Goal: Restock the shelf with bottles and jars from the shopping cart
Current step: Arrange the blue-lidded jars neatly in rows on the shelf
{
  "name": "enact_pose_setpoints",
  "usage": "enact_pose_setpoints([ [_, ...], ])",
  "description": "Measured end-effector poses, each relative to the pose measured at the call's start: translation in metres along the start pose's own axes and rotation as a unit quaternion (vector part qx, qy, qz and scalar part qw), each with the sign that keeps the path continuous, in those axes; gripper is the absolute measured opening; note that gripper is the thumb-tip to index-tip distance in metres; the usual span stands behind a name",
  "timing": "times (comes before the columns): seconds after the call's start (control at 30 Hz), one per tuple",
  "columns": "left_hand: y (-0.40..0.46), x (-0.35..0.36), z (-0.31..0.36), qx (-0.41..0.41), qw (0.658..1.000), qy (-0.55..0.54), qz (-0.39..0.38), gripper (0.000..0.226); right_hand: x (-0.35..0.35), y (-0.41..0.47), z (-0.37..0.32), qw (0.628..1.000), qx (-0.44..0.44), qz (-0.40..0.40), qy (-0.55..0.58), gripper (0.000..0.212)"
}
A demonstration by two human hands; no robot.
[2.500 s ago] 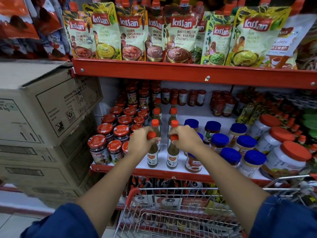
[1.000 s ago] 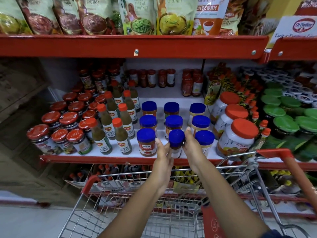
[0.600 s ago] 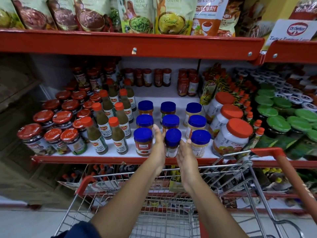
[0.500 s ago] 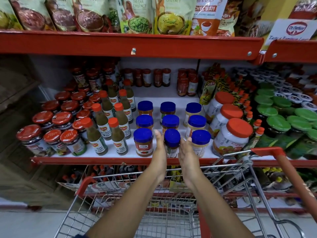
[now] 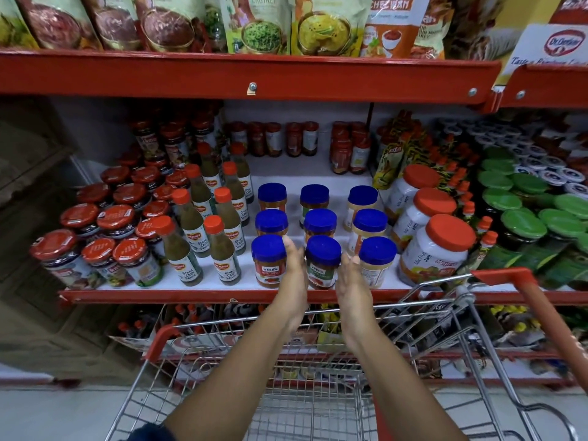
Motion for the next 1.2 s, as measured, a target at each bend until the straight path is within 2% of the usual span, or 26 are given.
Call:
enact_pose_setpoints([
  [0.07,0.002,-0.007,-0.008,0.004,1.000,-0.021,-0.001,0.063,-0.012,-0.003,-0.009,1.000,-0.025,0.006,0.006,0.043],
  [0.13,-0.002,-0.006,-0.012,0.010,1.000,-0.028,0.004,0.065,-0.008,0.005,-0.014,0.999,-0.043,0.001,0.000,0.032],
  [0.2,-0.007,-0.003,-0.011,0.013,0.999,-0.028,-0.009,0.071,-0.010,0.014,-0.013,0.999,-0.029,0.010,-0.033,0.030],
  [0.5,-0.010,0.000,-0.014,0.004,0.999,-0.049,0.002,0.077,-0.013,0.025,-0.012,0.999,-0.032,-0.021,-0.030,0.034],
  [0.6,-0.010,-0.001,-0.017,-0.008,0.999,-0.038,0.033,0.083,-0.015,0.021,-0.016,0.998,-0.032,-0.038,-0.035,0.037],
  [0.67,-0.013,-0.001,-0.023,-0.015,0.996,-0.037,0.084,0.084,-0.024,0.014,-0.021,0.998,-0.054,-0.006,-0.028,0.056],
  [0.73,-0.018,0.005,-0.031,-0.025,0.992,-0.041,0.115,0.088,-0.043,0.003,-0.035,0.989,-0.126,0.073,-0.016,0.057],
  [0.83,-0.020,0.029,-0.040,-0.039,0.995,-0.055,0.080,0.094,-0.078,-0.003,-0.057,0.962,-0.198,0.189,-0.002,0.046],
  [0.9,-0.016,0.049,-0.039,-0.043,0.996,-0.054,0.049,0.093,-0.095,0.009,-0.061,0.959,-0.185,0.214,-0.012,0.045],
  [0.97,-0.010,0.068,-0.036,-0.039,0.998,-0.049,0.024,0.090,-0.107,0.030,-0.055,0.971,-0.128,0.198,-0.032,0.045],
  [1.03,-0.006,0.084,-0.033,-0.030,0.998,-0.054,0.000,0.087,-0.110,0.047,-0.049,0.987,-0.077,0.131,-0.046,0.048],
  [1.1,-0.002,0.094,-0.033,-0.017,0.998,-0.055,-0.019,0.088,-0.109,0.054,-0.045,0.994,-0.056,0.058,-0.071,0.050],
  [1.2,0.003,0.099,-0.035,0.011,0.999,-0.042,-0.026,0.085,-0.112,0.045,-0.044,0.994,-0.054,0.039,-0.090,0.043],
])
Point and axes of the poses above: each hand's wrist, its own y-axis towards the middle knuckle, its own x-axis out of the palm, z = x × y, the point moved 5 cm from there along y, towards the middle knuckle, and after that the axes turned 2 degrees about -z, right-handed, at the moved point
